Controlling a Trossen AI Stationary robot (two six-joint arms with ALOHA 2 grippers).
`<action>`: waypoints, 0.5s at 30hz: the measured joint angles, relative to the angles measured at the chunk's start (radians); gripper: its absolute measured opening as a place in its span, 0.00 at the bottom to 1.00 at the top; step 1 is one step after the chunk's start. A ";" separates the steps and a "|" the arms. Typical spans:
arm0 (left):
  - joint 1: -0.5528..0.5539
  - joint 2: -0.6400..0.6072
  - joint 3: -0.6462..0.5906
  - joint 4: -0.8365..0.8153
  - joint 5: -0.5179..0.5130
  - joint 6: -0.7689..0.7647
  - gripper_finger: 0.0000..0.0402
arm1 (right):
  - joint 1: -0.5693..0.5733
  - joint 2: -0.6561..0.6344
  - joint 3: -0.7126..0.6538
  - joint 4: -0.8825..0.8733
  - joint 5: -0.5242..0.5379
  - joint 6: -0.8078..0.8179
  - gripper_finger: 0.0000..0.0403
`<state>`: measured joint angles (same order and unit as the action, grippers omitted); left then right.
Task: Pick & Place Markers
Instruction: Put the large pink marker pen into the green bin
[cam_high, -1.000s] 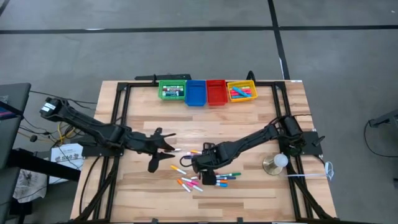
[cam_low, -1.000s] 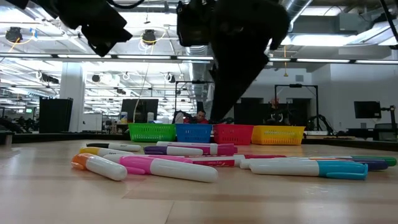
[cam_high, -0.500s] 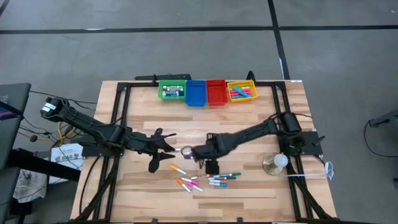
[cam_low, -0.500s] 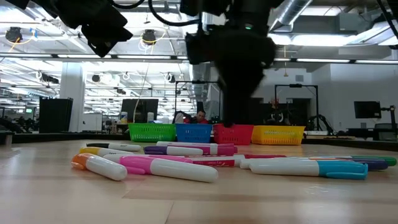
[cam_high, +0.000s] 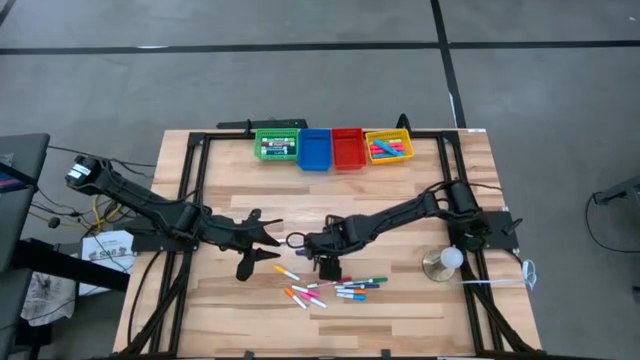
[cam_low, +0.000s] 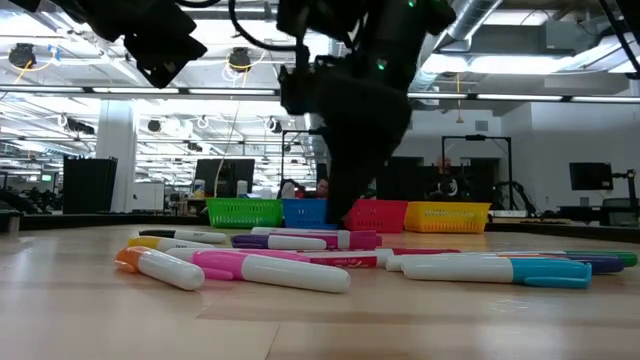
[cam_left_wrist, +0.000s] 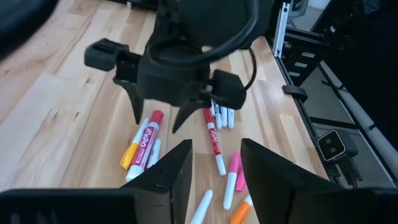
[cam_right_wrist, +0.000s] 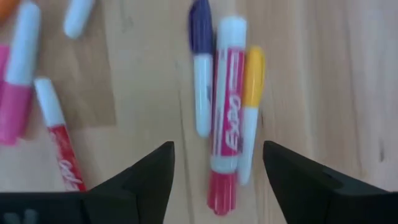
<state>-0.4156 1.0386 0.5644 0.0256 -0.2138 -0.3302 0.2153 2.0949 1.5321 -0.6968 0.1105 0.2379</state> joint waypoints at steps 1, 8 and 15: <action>0.000 0.000 0.000 0.001 0.000 0.000 0.34 | 0.000 0.003 -0.012 0.015 -0.011 0.002 0.55; 0.000 0.000 0.000 0.002 -0.001 0.000 0.34 | 0.014 0.007 -0.079 0.050 -0.029 0.065 0.42; 0.000 0.000 0.000 0.004 -0.003 0.003 0.34 | 0.023 0.003 -0.112 0.063 -0.028 0.113 0.29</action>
<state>-0.4152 1.0386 0.5644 0.0292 -0.2169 -0.3271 0.2381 2.0979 1.4200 -0.6342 0.0822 0.3506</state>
